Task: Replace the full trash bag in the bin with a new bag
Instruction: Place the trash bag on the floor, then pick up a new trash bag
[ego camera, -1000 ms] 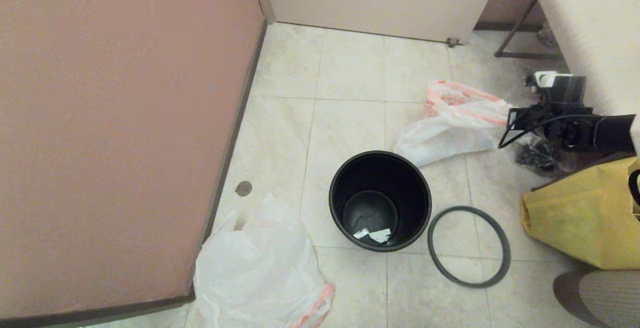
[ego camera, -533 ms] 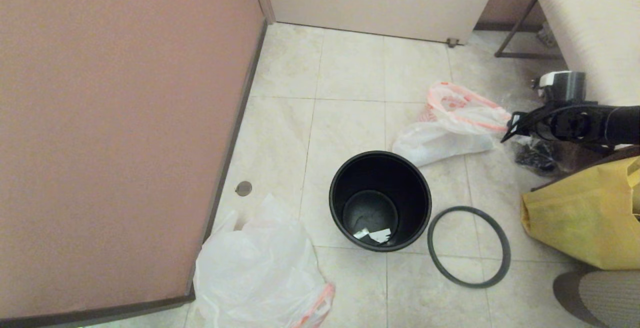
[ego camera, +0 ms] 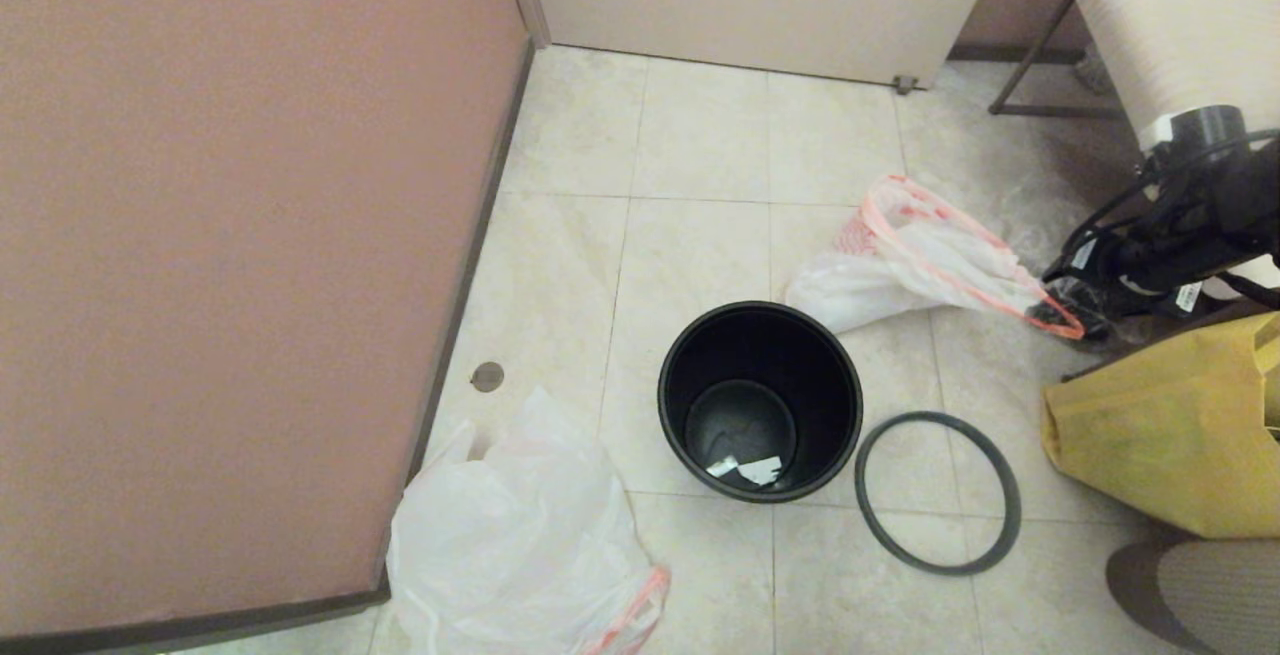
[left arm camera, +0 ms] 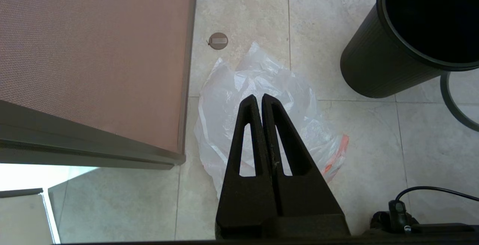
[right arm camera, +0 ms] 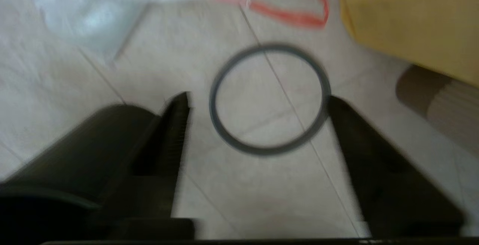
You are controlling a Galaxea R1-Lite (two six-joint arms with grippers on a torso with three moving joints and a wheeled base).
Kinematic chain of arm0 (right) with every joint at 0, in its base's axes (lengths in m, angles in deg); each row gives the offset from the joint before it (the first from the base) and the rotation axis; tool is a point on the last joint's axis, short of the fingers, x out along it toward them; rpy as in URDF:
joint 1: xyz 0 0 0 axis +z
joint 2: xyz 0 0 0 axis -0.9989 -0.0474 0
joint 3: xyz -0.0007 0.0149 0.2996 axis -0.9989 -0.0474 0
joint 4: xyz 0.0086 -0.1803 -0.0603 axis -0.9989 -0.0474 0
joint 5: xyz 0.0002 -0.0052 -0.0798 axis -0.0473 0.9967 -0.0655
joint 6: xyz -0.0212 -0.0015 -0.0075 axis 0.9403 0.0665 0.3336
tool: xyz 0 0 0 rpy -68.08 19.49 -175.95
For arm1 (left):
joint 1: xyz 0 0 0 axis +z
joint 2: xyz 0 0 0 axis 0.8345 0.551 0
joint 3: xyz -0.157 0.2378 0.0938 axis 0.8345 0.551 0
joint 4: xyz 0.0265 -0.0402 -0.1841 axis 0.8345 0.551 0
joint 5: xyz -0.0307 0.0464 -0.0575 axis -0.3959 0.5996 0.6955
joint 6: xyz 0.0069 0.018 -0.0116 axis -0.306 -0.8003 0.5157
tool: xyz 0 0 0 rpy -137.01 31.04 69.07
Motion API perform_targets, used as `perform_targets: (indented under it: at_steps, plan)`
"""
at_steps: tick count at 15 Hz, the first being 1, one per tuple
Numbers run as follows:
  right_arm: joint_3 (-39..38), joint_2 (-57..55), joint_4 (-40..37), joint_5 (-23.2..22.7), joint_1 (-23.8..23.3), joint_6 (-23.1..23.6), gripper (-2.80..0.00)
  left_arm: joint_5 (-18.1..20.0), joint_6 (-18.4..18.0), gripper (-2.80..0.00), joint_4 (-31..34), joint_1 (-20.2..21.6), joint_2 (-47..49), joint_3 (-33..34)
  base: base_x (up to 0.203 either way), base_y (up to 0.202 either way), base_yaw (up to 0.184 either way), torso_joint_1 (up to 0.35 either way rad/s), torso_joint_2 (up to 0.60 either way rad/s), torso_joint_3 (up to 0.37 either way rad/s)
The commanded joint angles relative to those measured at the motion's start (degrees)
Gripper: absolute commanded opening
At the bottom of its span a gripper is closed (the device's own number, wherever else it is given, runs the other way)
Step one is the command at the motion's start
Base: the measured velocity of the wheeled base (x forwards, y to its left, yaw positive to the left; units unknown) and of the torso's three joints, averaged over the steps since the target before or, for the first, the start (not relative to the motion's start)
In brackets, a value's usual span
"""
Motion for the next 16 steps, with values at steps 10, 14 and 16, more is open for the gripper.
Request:
perform_targets:
  at_steps: [10,14,16]
  plan:
    - [-22.35,23.07,-1.08,1.85,9.71,-2.85,-2.80,1.12,-0.80,-2.80,0.07,0.00,1.71,-0.02,0.000,0.000,0.000,0.000,0.00,0.000]
    - [-29.05,34.04,-4.46,4.45,15.42,-2.86,-2.80,1.12,-0.80,-2.80,0.07,0.00,1.71,-0.07,0.000,0.000,0.000,0.000,0.00,0.000]
    - [-32.90,38.81,-5.43,8.42,17.61,-2.86,-2.80,1.12,-0.72,-2.80,0.13,0.00,2.30,-0.06,0.000,0.000,0.000,0.000,0.00,0.000]
